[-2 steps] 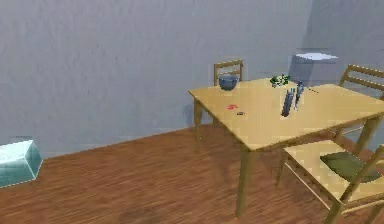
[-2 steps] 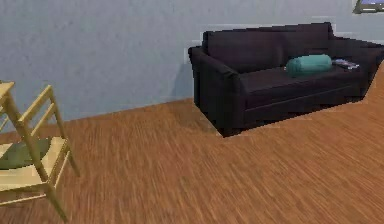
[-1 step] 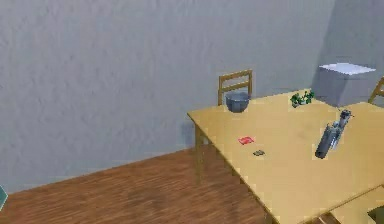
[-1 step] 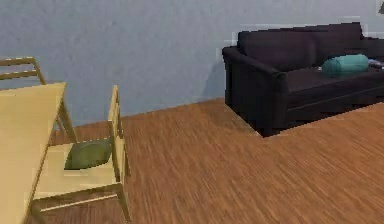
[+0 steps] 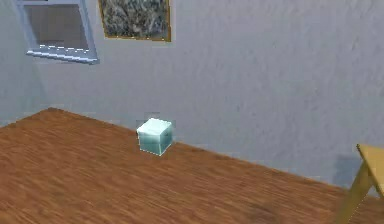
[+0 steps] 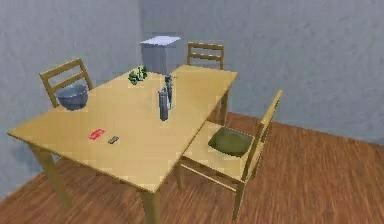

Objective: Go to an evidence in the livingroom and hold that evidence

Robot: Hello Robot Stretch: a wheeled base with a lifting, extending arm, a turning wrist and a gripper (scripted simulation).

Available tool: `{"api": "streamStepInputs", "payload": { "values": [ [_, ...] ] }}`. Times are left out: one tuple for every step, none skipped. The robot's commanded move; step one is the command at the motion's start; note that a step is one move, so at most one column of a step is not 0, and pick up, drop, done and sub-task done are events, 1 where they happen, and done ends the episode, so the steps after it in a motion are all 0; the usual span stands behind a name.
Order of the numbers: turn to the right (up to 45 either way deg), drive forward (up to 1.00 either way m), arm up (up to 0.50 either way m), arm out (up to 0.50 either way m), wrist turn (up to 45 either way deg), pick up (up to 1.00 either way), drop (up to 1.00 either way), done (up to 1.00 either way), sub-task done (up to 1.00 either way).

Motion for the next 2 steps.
{"api": "streamStepInputs", "payload": {
  "values": [
    [-24.0, 0.00, 0.00, 0.00, 0.0, 0.00, 0.00, 0.00, 0.00],
    [-3.0, 0.00, 0.00, 0.00, 0.0, 0.00, 0.00, 0.00, 0.00]
  ]
}}
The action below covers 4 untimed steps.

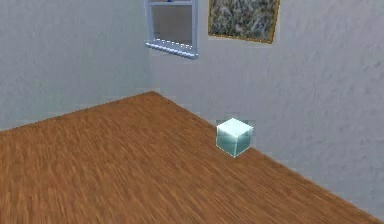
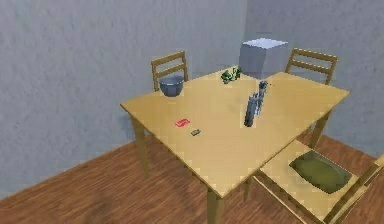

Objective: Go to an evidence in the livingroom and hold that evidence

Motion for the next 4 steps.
{"api": "streamStepInputs", "payload": {
  "values": [
    [45.0, 0.00, 0.00, 0.00, 0.0, 0.00, 0.00, 0.00, 0.00],
    [12.0, 0.00, 0.00, 0.00, 0.0, 0.00, 0.00, 0.00, 0.00],
    [0.0, 1.00, 0.00, 0.00, 0.0, 0.00, 0.00, 0.00, 0.00],
    [12.0, 0.00, 0.00, 0.00, 0.0, 0.00, 0.00, 0.00, 0.00]
  ]
}}
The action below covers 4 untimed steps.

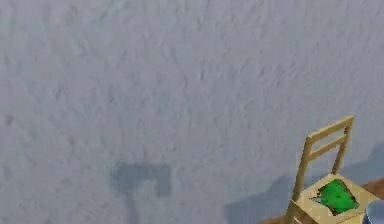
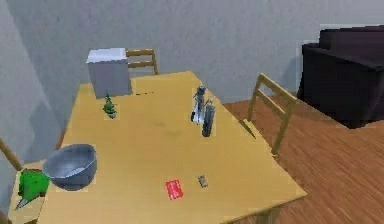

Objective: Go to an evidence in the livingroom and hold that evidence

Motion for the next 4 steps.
{"api": "streamStepInputs", "payload": {
  "values": [
    [0.0, 0.25, 0.00, 0.00, 0.0, 0.00, 0.00, 0.00, 0.00],
    [15.0, 0.00, 0.00, 0.00, 0.0, 0.00, 0.00, 0.00, 0.00],
    [0.0, 0.00, 0.50, 0.00, 0.0, 0.00, 0.00, 0.00, 0.00],
    [0.0, 0.00, 0.34, 0.00, 0.0, 0.00, 0.00, 0.00, 0.00]
  ]
}}
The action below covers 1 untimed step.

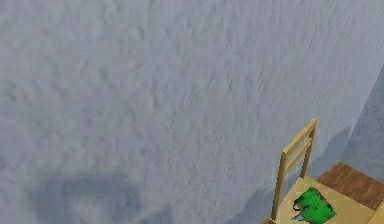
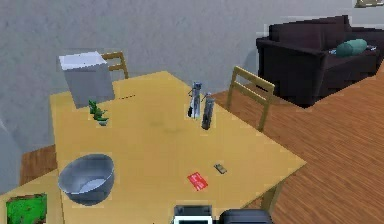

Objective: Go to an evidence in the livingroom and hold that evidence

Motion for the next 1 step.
{"api": "streamStepInputs", "payload": {
  "values": [
    [0.0, 0.00, 0.00, 0.26, 0.0, 0.00, 0.00, 0.00, 0.00]
  ]
}}
